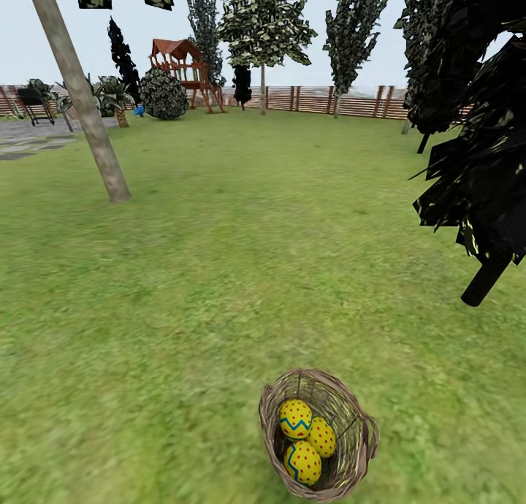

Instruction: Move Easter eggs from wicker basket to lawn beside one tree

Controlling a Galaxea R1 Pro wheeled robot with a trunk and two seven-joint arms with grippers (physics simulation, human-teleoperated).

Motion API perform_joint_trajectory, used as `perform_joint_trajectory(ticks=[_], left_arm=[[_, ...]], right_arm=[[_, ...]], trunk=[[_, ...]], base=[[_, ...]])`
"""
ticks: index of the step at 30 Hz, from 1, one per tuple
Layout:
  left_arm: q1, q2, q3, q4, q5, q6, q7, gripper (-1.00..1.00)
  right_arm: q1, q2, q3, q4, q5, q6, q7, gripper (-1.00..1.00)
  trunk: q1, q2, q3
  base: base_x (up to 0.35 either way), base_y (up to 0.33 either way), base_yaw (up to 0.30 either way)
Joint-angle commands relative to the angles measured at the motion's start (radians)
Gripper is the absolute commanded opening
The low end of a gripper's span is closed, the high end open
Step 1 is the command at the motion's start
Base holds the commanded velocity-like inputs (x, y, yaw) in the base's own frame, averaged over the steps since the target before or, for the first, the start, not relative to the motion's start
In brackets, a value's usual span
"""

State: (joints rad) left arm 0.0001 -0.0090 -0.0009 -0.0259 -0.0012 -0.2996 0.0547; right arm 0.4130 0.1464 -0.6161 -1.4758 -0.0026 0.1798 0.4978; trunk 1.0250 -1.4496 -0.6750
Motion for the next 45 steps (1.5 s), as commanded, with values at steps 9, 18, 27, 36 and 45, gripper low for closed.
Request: perform_joint_trajectory(ticks=[9, 18, 27, 36, 45], left_arm=[[0.000, 0.000, -0.001, 0.000, 0.000, -0.003, 0.004, 1.00], [0.000, 0.000, -0.001, 0.000, 0.000, -0.003, 0.004, 1.00], [0.000, 0.000, -0.001, 0.000, 0.000, -0.003, 0.004, 1.00], [0.000, 0.000, -0.002, 0.000, 0.000, -0.004, 0.004, 1.00], [0.000, -0.001, -0.003, 0.000, 0.000, -0.004, 0.004, 1.00]], right_arm=[[0.000, 0.001, -0.009, -0.099, -0.002, 0.146, 0.026, 1.00], [-0.032, -0.003, -0.007, -0.110, -0.008, 0.214, 0.033, 1.00], [-0.073, -0.002, 0.001, -0.112, -0.020, 0.227, 0.054, 1.00], [-0.078, -0.003, 0.050, -0.112, -0.022, 0.229, 0.056, 1.00], [-0.148, -0.004, 0.135, -0.110, -0.019, 0.236, 0.044, 1.00]], trunk=[[0.000, 0.000, -0.001], [0.000, 0.000, -0.001], [0.000, 0.000, -0.001], [0.000, 0.000, -0.001], [0.000, 0.000, -0.001]], base=[[0.000, 0.000, 0.000], [0.000, 0.000, 0.000], [0.000, 0.000, 0.000], [0.000, 0.000, 0.000], [0.000, 0.000, 0.000]])
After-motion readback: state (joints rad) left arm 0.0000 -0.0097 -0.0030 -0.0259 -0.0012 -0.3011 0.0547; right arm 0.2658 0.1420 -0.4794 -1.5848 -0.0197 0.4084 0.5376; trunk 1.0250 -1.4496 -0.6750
